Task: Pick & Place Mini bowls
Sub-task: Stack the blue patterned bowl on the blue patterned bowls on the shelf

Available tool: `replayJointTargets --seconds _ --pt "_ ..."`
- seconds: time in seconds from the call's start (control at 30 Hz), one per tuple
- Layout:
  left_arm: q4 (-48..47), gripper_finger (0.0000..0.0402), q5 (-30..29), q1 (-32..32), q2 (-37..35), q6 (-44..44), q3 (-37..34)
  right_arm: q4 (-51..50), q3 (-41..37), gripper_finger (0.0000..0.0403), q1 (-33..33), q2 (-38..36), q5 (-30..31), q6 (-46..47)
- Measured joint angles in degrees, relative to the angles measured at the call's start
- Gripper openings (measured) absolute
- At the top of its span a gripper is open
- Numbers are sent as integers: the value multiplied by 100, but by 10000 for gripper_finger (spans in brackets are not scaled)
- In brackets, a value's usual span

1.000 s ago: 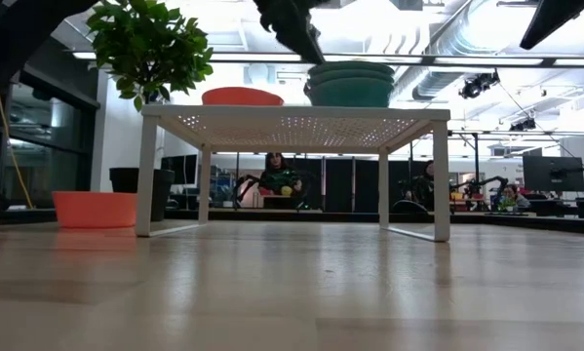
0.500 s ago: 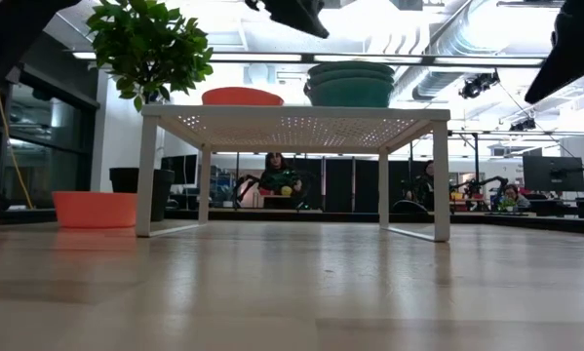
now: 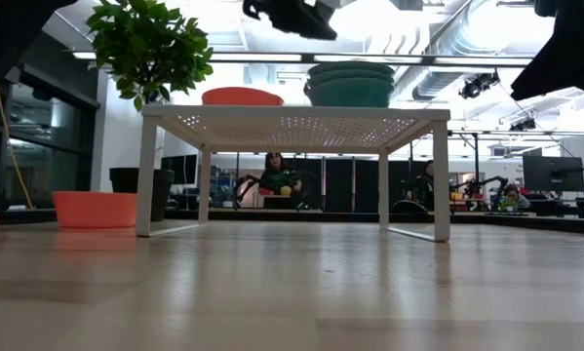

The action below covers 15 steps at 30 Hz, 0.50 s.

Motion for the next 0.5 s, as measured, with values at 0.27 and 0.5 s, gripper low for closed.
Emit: replayJointTargets --seconds 0.27,0.5 --pt "470 124 1432 301 -126 652 -478 192 -53 94 -2 -320 93 -341" --pt "428 124 2835 750 -112 1126 -479 399 -53 94 -2 -261 130 -588"
